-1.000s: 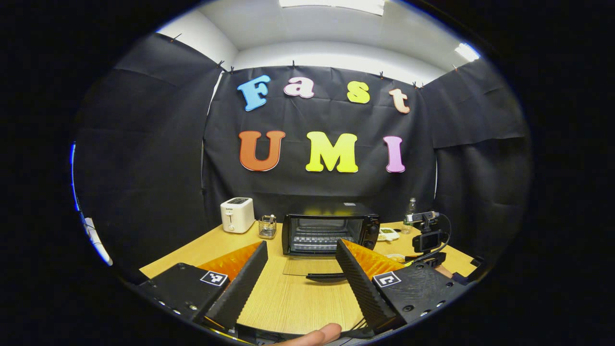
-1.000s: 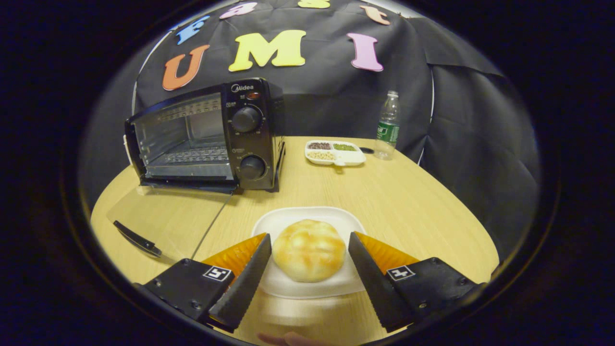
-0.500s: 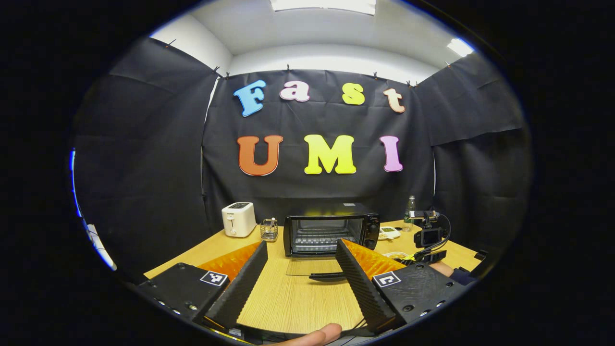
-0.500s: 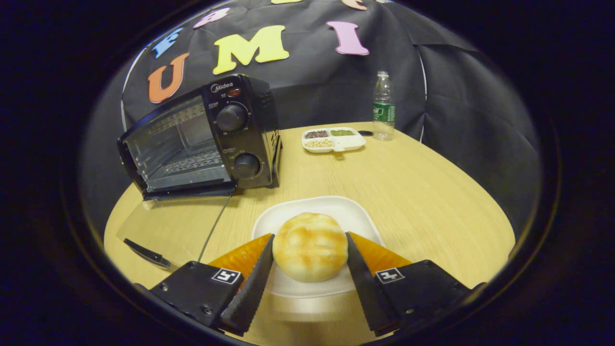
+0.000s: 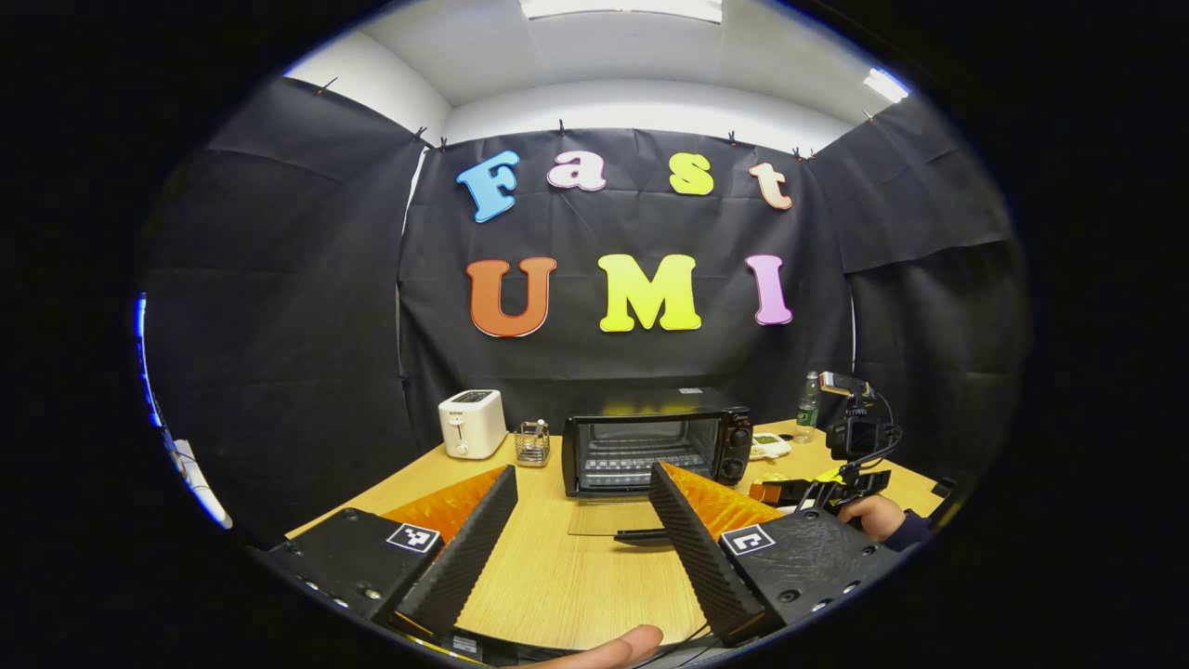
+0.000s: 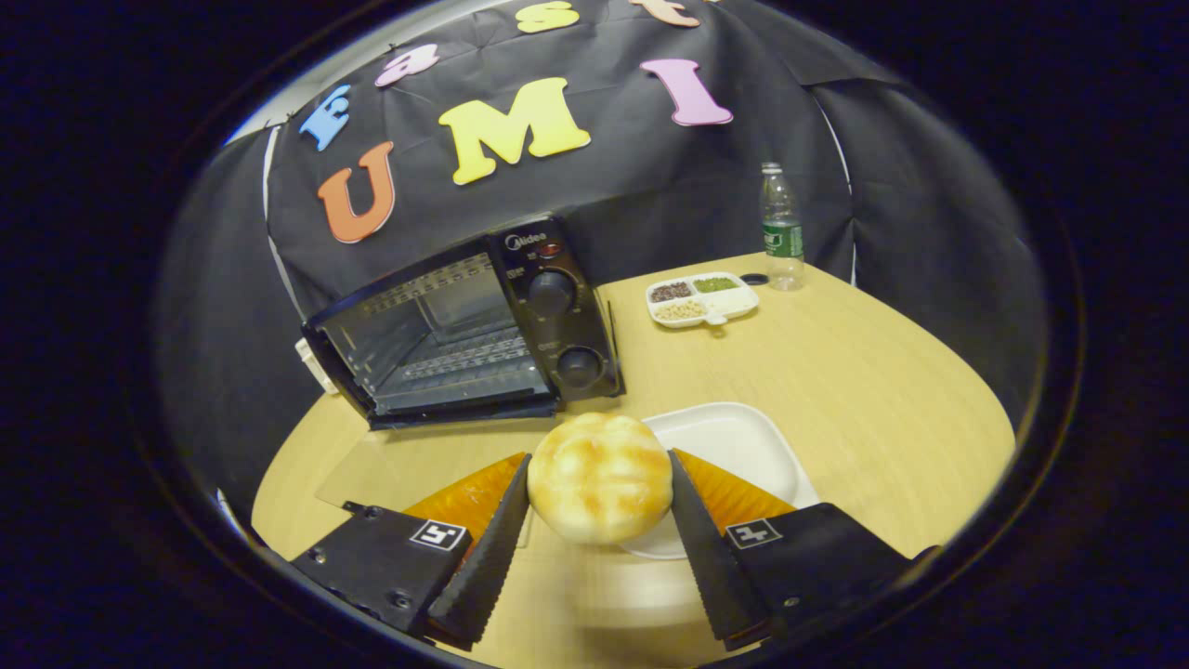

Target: Open the electric oven with the left hand, put the food in, and close the electric oven.

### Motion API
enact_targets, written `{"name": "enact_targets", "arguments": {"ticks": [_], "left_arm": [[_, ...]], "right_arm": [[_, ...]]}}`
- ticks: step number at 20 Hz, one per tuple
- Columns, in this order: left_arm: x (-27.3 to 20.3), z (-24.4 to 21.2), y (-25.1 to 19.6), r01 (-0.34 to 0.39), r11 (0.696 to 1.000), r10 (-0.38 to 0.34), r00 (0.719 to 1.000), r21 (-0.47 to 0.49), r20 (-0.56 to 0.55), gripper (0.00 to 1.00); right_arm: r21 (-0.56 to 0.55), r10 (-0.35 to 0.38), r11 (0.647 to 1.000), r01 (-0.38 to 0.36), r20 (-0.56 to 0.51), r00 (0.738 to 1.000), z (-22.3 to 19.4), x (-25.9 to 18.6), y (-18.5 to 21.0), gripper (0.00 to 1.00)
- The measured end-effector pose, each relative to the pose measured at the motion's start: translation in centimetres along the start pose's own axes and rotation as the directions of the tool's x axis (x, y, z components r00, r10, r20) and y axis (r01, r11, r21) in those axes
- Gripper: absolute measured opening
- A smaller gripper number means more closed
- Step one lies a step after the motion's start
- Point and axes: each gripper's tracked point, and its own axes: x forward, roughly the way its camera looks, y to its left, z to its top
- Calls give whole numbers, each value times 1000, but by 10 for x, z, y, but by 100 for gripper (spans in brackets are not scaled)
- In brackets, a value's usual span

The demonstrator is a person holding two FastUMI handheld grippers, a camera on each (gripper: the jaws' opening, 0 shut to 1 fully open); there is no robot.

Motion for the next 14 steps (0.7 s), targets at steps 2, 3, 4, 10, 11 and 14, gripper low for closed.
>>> {"name": "enact_targets", "arguments": {"ticks": [2,3,4,10,11,14], "left_arm": [[5,0,0,4,1000,-4,1000,-3,-5,94],[7,1,1,4,1000,-4,1000,-5,-5,94],[10,2,4,2,1000,-2,1000,-5,-5,94],[30,-4,21,-23,1000,23,999,-12,-36,94],[34,-5,24,-32,999,31,999,-7,-41,95],[45,-13,31,-43,999,43,997,4,-62,95]], "right_arm": [[45,25,999,-25,7,1000,6,11,23,86],[64,47,997,-48,12,999,11,17,37,86],[80,71,994,-72,17,997,15,23,53,87],[149,163,973,-178,103,981,50,66,133,86],[152,176,970,-191,110,978,56,76,145,85],[134,182,971,-197,116,976,63,110,169,85]]}}
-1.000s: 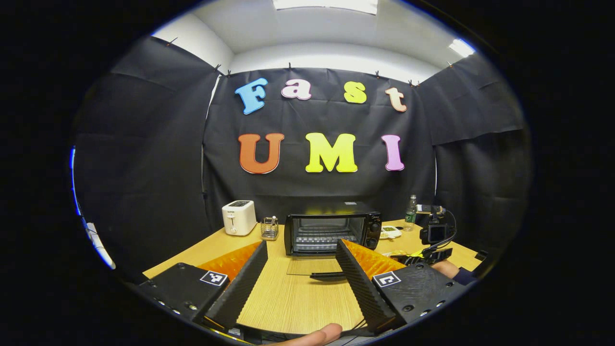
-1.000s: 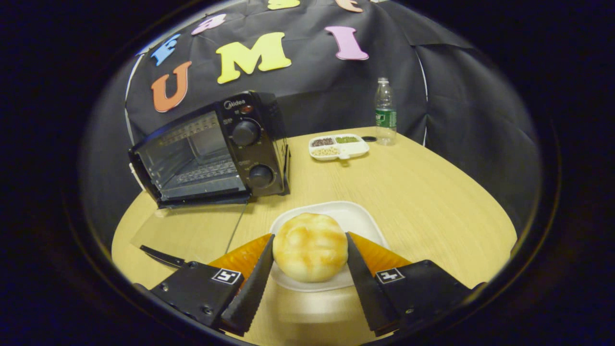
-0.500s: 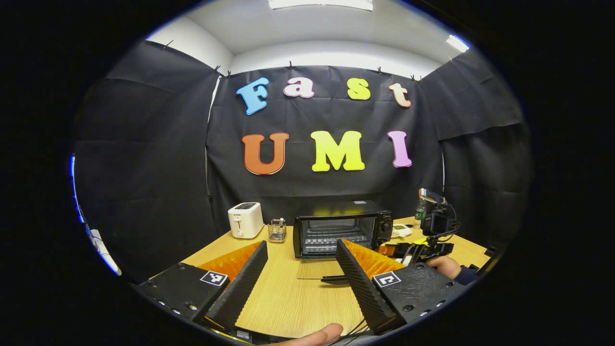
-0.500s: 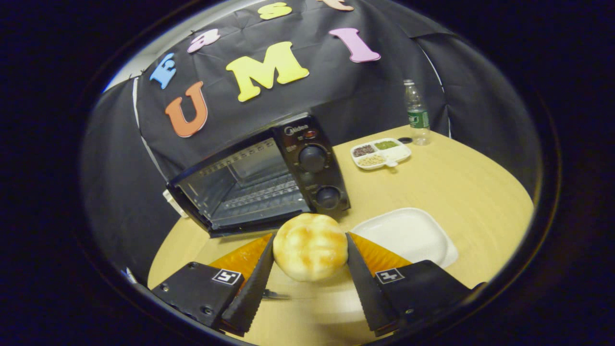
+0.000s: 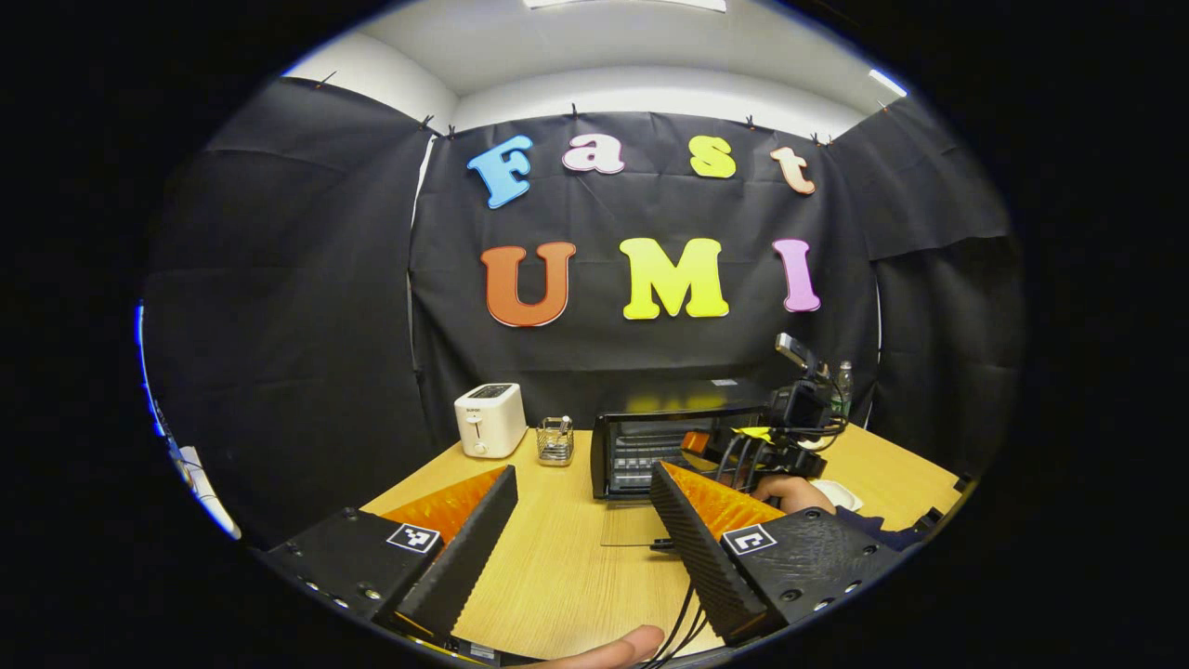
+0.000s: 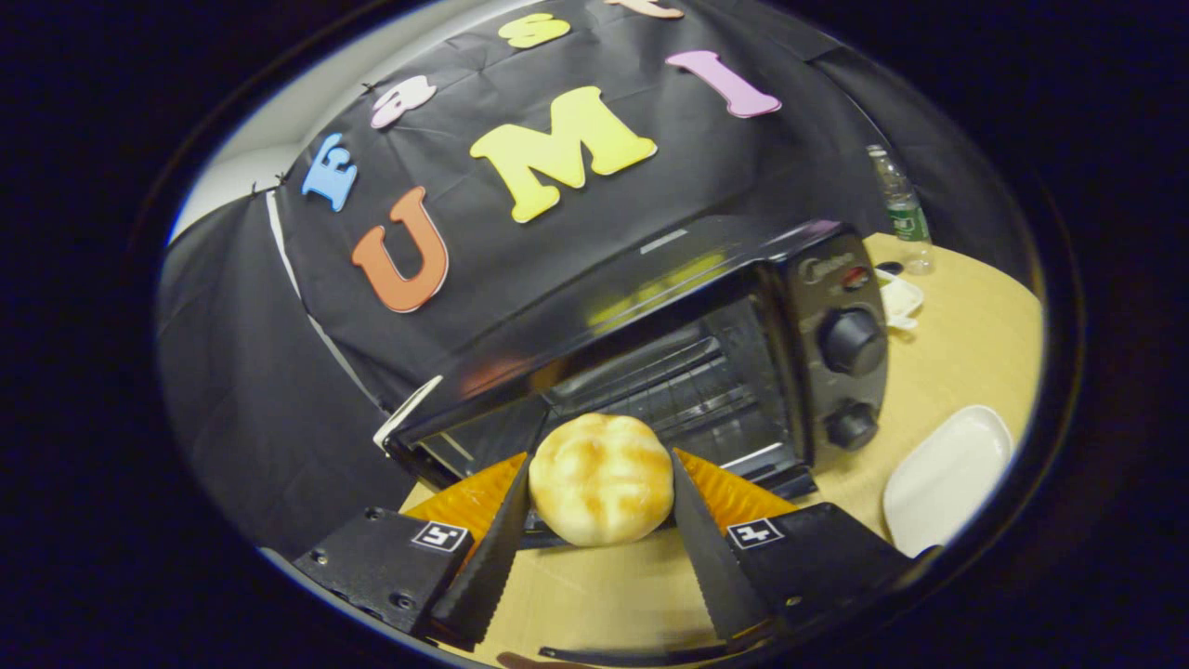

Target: Open the electric oven with the left hand, put the food in, and close the electric oven.

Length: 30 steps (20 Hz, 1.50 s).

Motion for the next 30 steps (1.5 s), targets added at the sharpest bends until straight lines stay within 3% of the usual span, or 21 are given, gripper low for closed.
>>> {"name": "enact_targets", "arguments": {"ticks": [8,16,17,20,23,26,30], "left_arm": [[16,-23,16,-16,1000,16,999,-8,-48,95],[23,-36,20,-19,999,16,996,-27,-85,95],[23,-36,18,-16,1000,14,997,-27,-82,95],[22,-39,18,-16,1000,14,996,-23,-91,95],[19,-40,12,-8,1000,5,995,-30,-96,95],[15,-40,3,9,999,-15,995,-51,-100,95],[8,-45,-9,32,997,-39,993,-69,-112,95]], "right_arm": [[-227,-80,967,116,162,984,21,66,-9,85],[-296,-98,944,149,180,979,29,92,-18,85],[-315,-110,935,160,171,979,28,93,-17,92],[-342,-124,922,180,178,976,26,86,-20,95],[-341,-101,929,144,141,985,17,72,-18,97],[-350,-99,927,132,109,989,11,42,-23,98],[-395,-36,915,86,131,991,17,-18,-18,98]]}}
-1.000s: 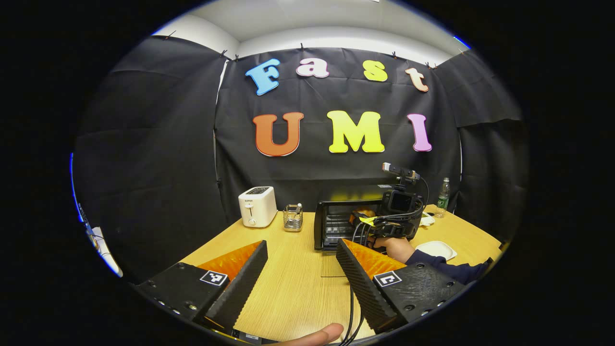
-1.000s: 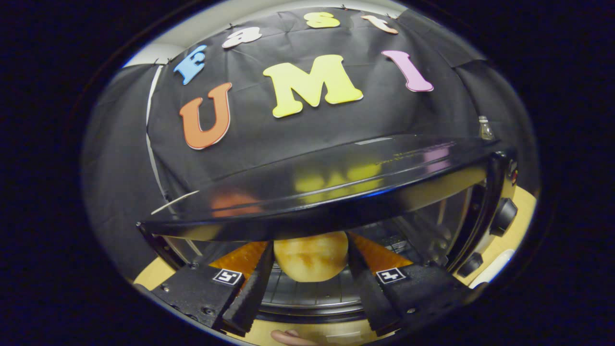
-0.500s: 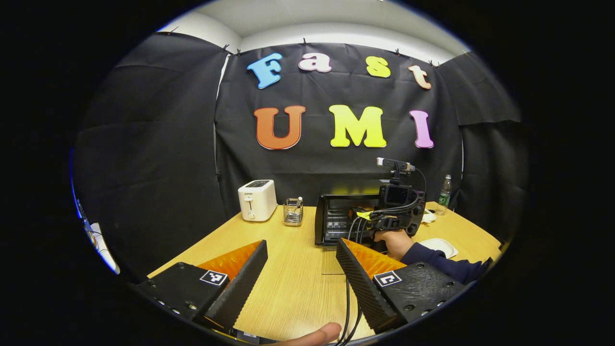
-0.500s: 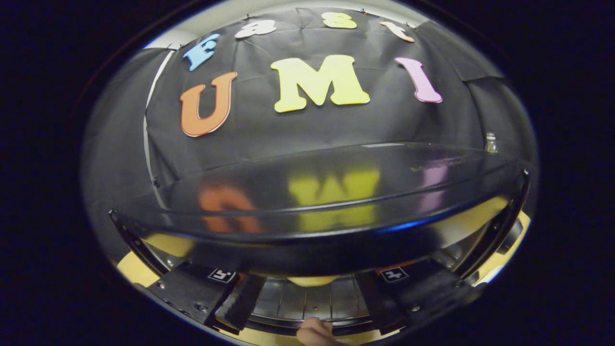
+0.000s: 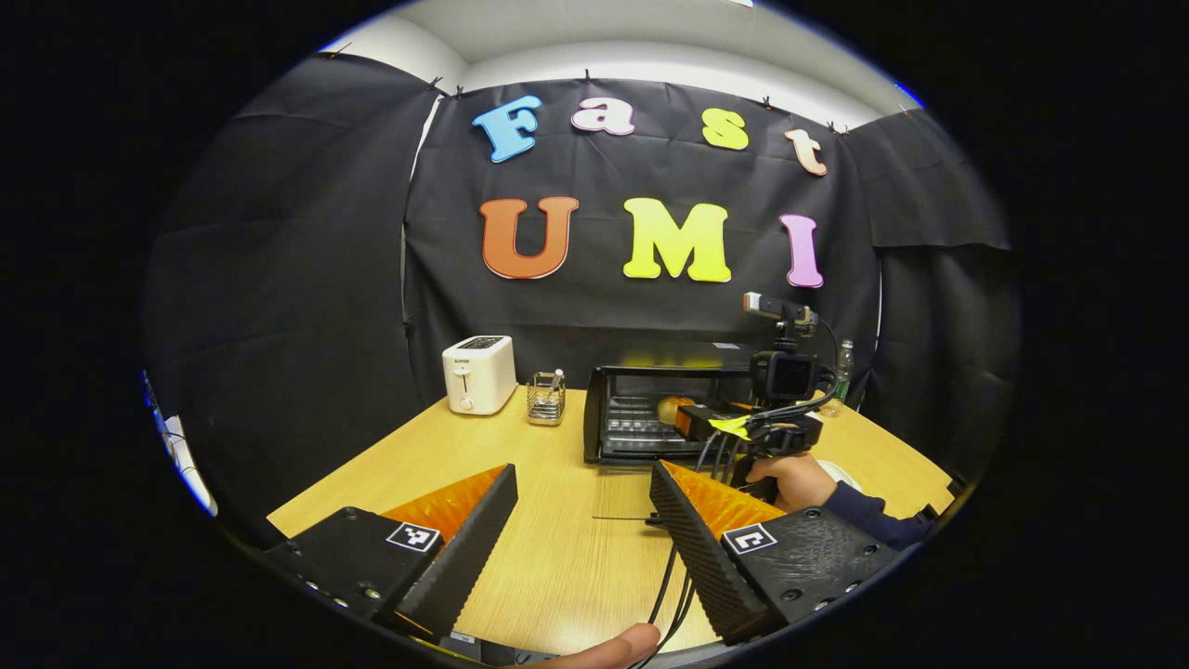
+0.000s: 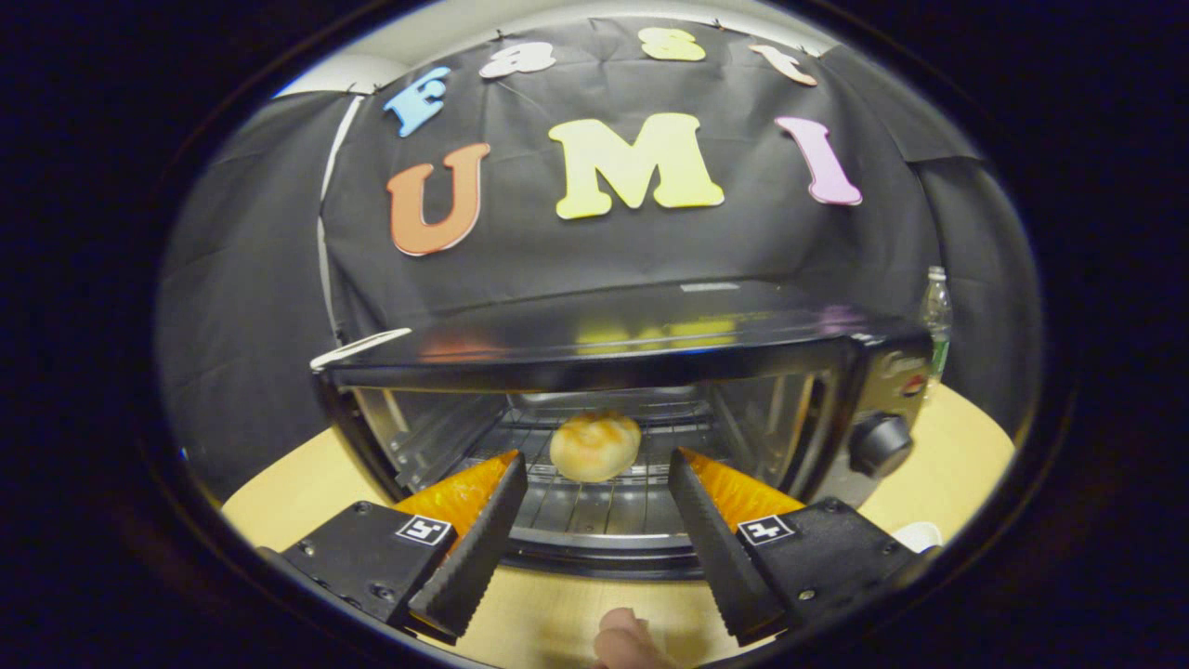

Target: Open the electric oven with the left hand, put the food in, and close the electric oven.

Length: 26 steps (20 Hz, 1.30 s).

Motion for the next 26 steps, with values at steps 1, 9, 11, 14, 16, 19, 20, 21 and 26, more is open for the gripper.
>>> {"name": "enact_targets", "arguments": {"ticks": [1,9,11,14,16,19,20,21,26], "left_arm": [[-1,-1,-2,4,1000,-4,1000,-1,0,95],[33,-42,-54,92,996,-91,988,-1,-123,94],[47,-55,-67,96,995,-96,982,-5,-164,94],[67,-81,-91,127,992,-126,965,-8,-229,94],[76,-103,-106,150,989,-146,943,-12,-297,95],[91,-134,-120,159,987,-154,907,-22,-392,95],[94,-142,-124,159,987,-155,896,-25,-417,95],[97,-149,-127,159,987,-154,885,-26,-439,94],[106,-173,-132,150,988,-119,854,20,-507,95]], "right_arm": [[1,13,1000,-13,14,1000,5,-17,-1,97],[-2,61,998,-61,140,988,67,-163,-43,97],[38,48,998,-55,164,985,83,-193,-69,96],[60,37,997,-51,214,976,110,-234,-95,96],[34,34,998,-44,254,967,124,-264,-111,96],[-4,-18,1000,20,300,954,134,-303,-140,96],[-8,-26,1000,30,316,948,137,-315,-144,96],[-6,-38,999,42,324,945,136,-325,-149,96],[0,-2,1000,2,343,939,129,-363,-153,96]]}}
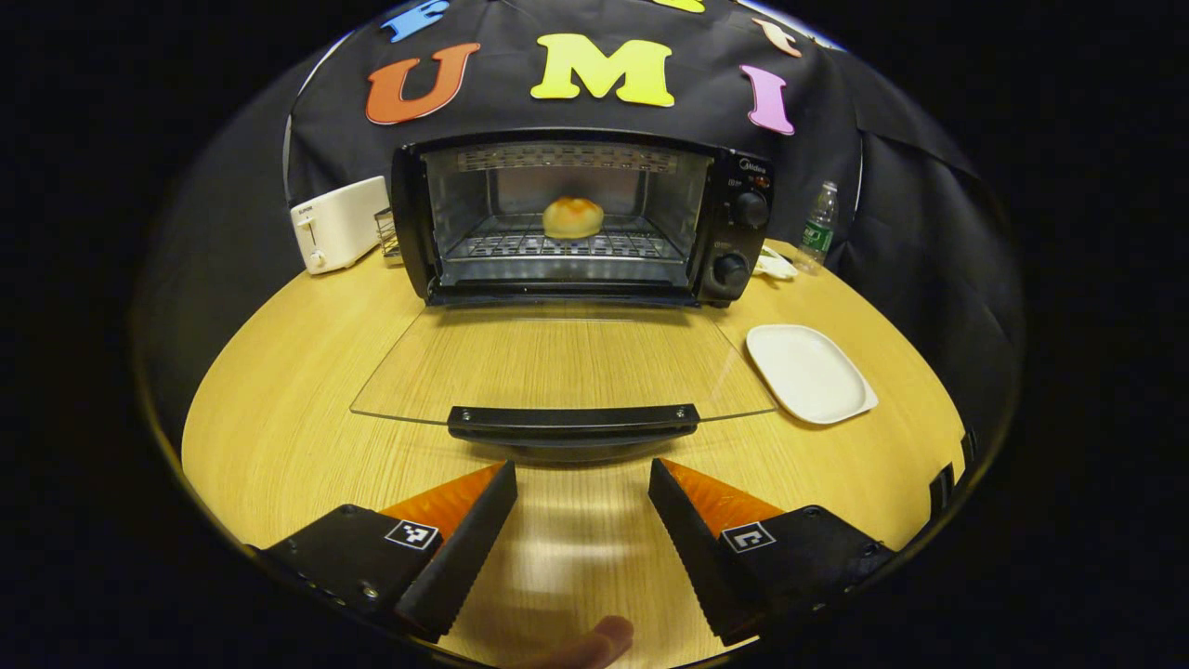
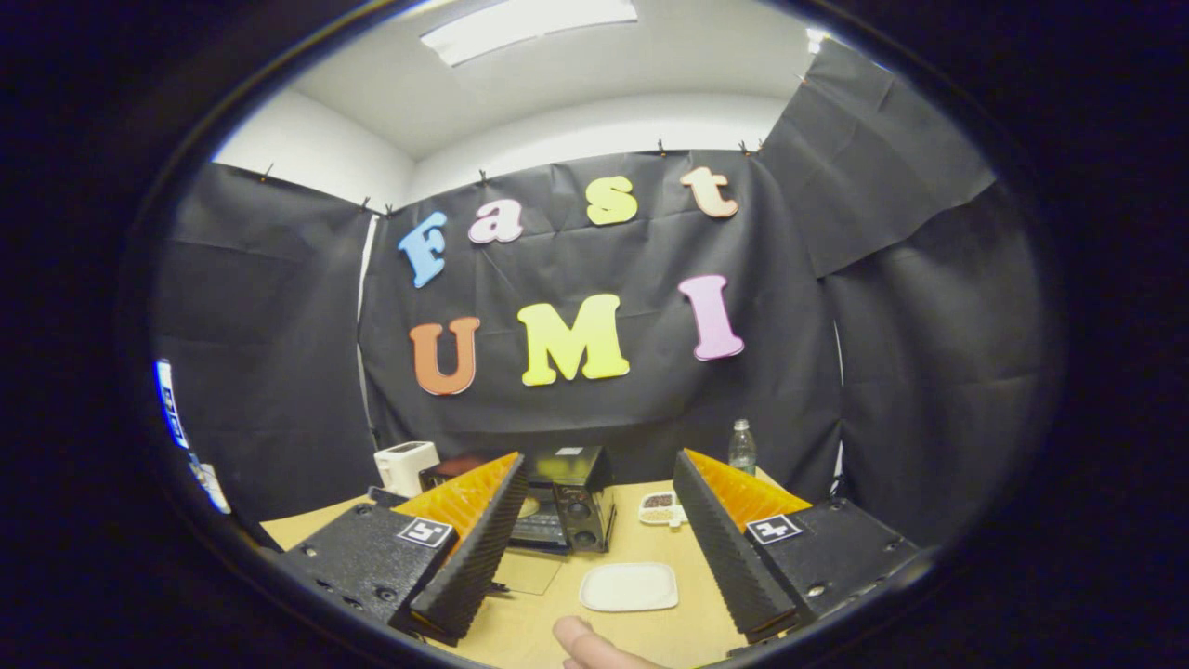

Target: Open the electric oven with the left hand, put the food in, and close the electric oven.

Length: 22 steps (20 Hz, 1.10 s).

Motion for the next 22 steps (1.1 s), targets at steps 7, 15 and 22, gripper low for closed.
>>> {"name": "enact_targets", "arguments": {"ticks": [7,15,22], "left_arm": [[13,3,4,-40,999,41,999,30,-30,96],[-6,30,3,-52,998,51,998,29,30,96],[-17,67,7,-70,997,66,993,45,97,100]], "right_arm": [[-16,-23,1000,24,12,1000,-1,-16,-15,96],[-3,-21,1000,21,7,1000,2,-17,-16,96],[-18,-36,999,37,8,999,3,-17,-19,96]]}}
